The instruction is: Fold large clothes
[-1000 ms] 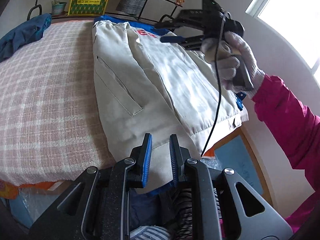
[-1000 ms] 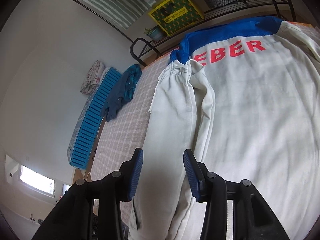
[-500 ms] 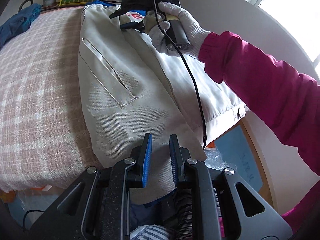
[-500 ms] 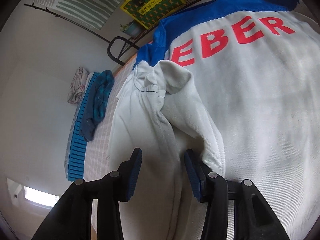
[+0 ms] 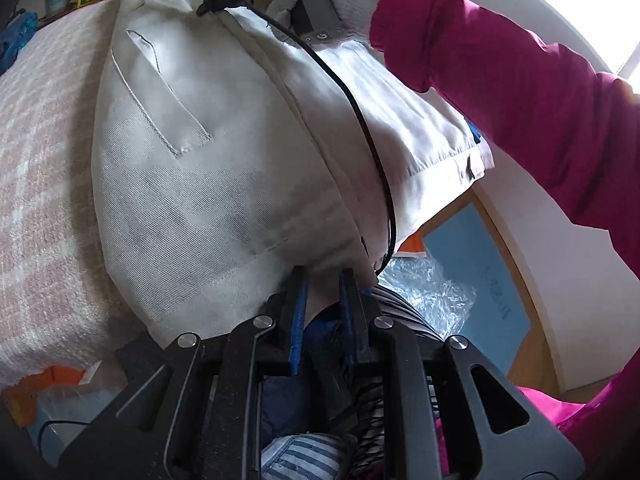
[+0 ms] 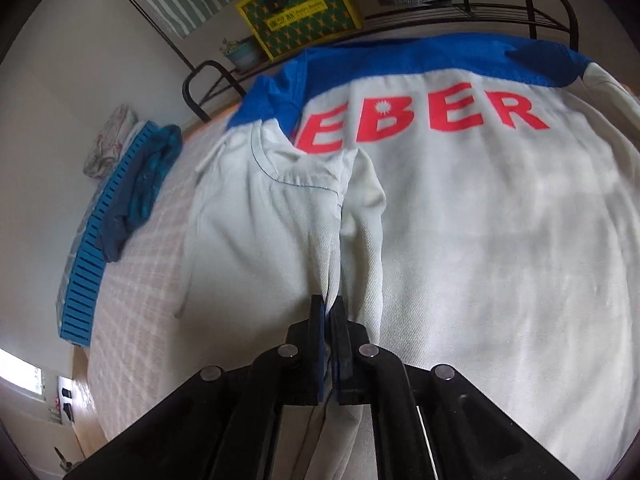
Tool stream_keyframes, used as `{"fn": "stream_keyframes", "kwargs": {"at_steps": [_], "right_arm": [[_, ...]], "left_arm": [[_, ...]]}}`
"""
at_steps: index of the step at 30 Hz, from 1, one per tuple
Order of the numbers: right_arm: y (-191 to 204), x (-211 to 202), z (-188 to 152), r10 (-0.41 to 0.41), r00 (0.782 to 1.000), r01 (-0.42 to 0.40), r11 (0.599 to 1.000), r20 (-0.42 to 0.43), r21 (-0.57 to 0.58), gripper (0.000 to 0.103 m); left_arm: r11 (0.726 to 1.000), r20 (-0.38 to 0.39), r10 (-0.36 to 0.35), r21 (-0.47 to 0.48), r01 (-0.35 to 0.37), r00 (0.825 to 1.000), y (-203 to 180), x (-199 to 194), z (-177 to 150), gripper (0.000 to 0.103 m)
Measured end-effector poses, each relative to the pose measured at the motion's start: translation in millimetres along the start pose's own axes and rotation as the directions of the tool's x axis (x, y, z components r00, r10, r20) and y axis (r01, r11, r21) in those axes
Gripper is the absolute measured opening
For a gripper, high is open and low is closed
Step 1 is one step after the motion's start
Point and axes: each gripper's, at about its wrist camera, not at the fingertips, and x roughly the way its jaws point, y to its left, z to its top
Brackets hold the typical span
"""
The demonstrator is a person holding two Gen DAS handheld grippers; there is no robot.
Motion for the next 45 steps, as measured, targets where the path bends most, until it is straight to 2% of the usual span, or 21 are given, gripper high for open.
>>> {"fn": "stream_keyframes", "kwargs": {"at_steps": [1, 3, 5, 8, 11, 14, 17, 20, 21, 24, 25, 26, 27, 28, 29, 30, 34, 36, 40, 43, 45], "right_arm": [[2.7, -1.7, 0.8, -0.010, 1.000, 0.010, 1.000, 0.008, -0.023, 0.000], [2.2, -8.3, 3.6, -0.002, 1.000, 0.002, 1.000, -0.013, -0.026, 0.006], [1.4, -28.1, 3.9, 0.026, 1.000, -0.026, 0.999, 0.010, -0.021, 0.008], [20.6, -60.3, -7.1, 0.095, 0.995, -0.091, 0.992, 0.038, -0.093, 0.009], [55.4, -77.1, -32.8, 0.216, 0.976, -0.210, 0.959, 0.011, -0.189, 0.009], [98.2, -70.9, -58.1, 0.249, 0.967, -0.255, 0.919, -0.058, -0.300, 0.009], [123.3, -47.4, -84.3, 0.194, 0.973, -0.229, 0.898, -0.129, -0.375, 0.009], [107.2, -19.8, -100.0, 0.114, 0.977, -0.168, 0.932, -0.180, -0.322, 0.006], [96.2, -13.2, -103.1, 0.091, 0.979, -0.142, 0.945, -0.180, -0.296, 0.000], [68.5, -11.4, -103.3, 0.194, 0.970, -0.216, 0.964, -0.145, -0.155, 0.000], [65.3, -13.2, -103.0, 0.188, 0.972, -0.205, 0.970, -0.139, -0.129, 0.000], [65.2, -17.5, -103.8, 0.168, 0.977, -0.184, 0.975, -0.129, -0.127, 0.002], [67.1, -23.4, -105.5, 0.150, 0.982, -0.166, 0.976, -0.118, -0.139, 0.006], [68.5, -31.1, -107.6, 0.137, 0.985, -0.153, 0.977, -0.108, -0.151, 0.018], [68.3, -41.2, -109.2, 0.142, 0.986, -0.155, 0.975, -0.092, -0.157, 0.024], [67.9, -53.6, -112.4, 0.155, 0.985, -0.165, 0.974, -0.069, -0.158, 0.026], [62.9, -110.7, -130.3, 0.173, 0.984, -0.165, 0.977, 0.047, -0.135, 0.035], [56.1, -136.1, -143.4, 0.168, 0.981, -0.156, 0.981, 0.099, -0.117, 0.036], [35.5, -182.2, -172.0, 0.110, 0.978, -0.095, 0.991, 0.178, -0.090, 0.039], [12.2, -210.9, -191.0, 0.049, 0.974, -0.039, 0.998, 0.223, -0.047, 0.050], [-13.0, -231.7, -202.8, 0.001, 0.966, -0.005, 1.000, 0.260, 0.012, 0.052]], "left_arm": [[1.000, 0.003, -0.001, 0.008, 0.001, 1.000, -2.9, -4.1, 0.3, 0.015], [1.000, 0.028, -0.011, 0.026, 0.011, 1.000, -8.5, -19.3, 0.6, 0.015], [0.999, 0.061, -0.008, 0.035, 0.006, 0.998, -11.0, -37.3, -0.6, 0.015], [1.000, 0.111, 0.010, 0.012, -0.011, 0.994, -5.4, -62.6, -2.7, 0.015], [0.998, 0.158, 0.060, -0.036, -0.055, 0.986, 9.6, -78.6, -2.1, 0.015], [0.990, 0.182, 0.103, -0.110, -0.084, 0.978, 28.8, -82.1, 0.1, 0.015], [0.984, 0.186, 0.126, -0.151, -0.099, 0.974, 44.4, -80.6, 2.6, 0.015], [0.981, 0.191, 0.149, -0.151, -0.121, 0.970, 47.7, -70.6, 8.5, 0.015], [0.982, 0.195, 0.144, -0.150, -0.115, 0.970, 47.7, -65.1, 10.7, 0.015], [0.982, 0.136, 0.112, -0.165, -0.089, 0.984, 54.3, -35.0, 9.1, 0.015], [0.983, 0.135, 0.112, -0.162, -0.090, 0.984, 55.5, -26.5, 6.1, 0.015], [0.986, 0.173, 0.119, -0.140, -0.096, 0.978, 53.6, -27.6, 3.2, 0.015], [0.987, 0.171, 0.129, -0.120, -0.109, 0.977, 50.8, -27.9, 2.4, 0.015], [0.987, 0.151, 0.139, -0.105, -0.123, 0.979, 48.1, -29.2, 3.7, 0.015], [0.987, 0.131, 0.144, -0.095, -0.132, 0.981, 45.3, -31.5, 5.3, 0.015], [0.986, 0.121, 0.149, -0.093, -0.138, 0.981, 42.9, -35.4, 6.7, 0.015], [0.985, 0.186, 0.140, -0.123, -0.118, 0.973, 31.0, -61.9, 4.8, 0.015], [0.987, 0.217, 0.140, -0.107, -0.119, 0.966, 22.2, -74.8, 6.7, 0.015], [0.988, 0.244, 0.149, -0.073, -0.135, 0.958, 7.8, -93.6, 14.8, 0.015], [0.988, 0.258, 0.151, -0.072, -0.137, 0.954, -1.1, -104.3, 23.3, 0.015], [0.989, 0.268, 0.142, -0.073, -0.127, 0.953, -5.3, -110.2, 25.7, 0.016]]}}
